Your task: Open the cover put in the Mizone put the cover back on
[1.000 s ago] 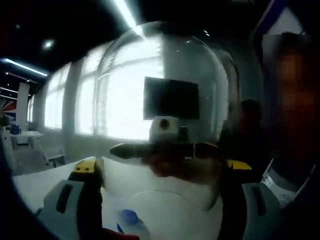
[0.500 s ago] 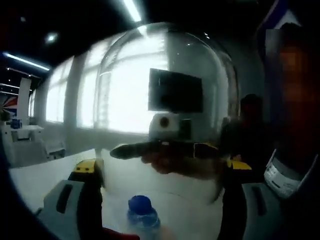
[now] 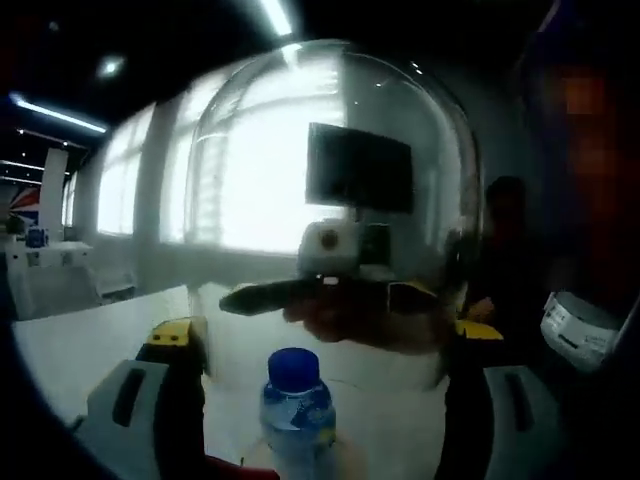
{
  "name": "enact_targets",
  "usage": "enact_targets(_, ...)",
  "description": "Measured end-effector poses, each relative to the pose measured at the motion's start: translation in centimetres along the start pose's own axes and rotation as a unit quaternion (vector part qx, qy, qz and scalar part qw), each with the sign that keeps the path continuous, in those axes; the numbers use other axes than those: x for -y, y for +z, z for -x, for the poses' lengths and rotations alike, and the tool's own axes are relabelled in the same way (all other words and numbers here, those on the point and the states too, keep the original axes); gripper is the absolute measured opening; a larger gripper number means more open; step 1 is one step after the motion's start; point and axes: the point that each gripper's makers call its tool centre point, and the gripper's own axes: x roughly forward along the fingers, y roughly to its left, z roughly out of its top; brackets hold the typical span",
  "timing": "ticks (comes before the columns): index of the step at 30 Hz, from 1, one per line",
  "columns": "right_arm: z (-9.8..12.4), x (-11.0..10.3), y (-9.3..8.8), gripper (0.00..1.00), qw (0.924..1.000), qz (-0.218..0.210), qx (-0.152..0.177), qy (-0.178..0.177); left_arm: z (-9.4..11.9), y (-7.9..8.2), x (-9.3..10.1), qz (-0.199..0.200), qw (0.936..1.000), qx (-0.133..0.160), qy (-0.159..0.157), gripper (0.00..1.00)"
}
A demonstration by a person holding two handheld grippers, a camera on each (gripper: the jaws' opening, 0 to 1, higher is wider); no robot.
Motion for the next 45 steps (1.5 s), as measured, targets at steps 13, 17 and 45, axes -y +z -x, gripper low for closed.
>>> enact_targets(13, 0.7, 1.2, -3.5, 0.9, 0.9999, -0.012, 0.005, 0.002, 0.2, -2.9, -1.4, 0.011, 0.9999, -0.003, 0.006, 0.85)
enact_targets(17, 1.1, 1.3, -4.3, 0.9, 0.9998, -0.016, 0.008, -0.001, 0.0, -4.0, -1.6, 0.016, 0.9998, -0.004, 0.005, 0.85)
enact_targets(45, 3.2, 2.7, -10.8, 0.9, 0.999, -0.005, -0.043, -0.011, -1.2, -10.6, -3.0, 0.011, 0.9979, -0.062, -0.012, 0.85)
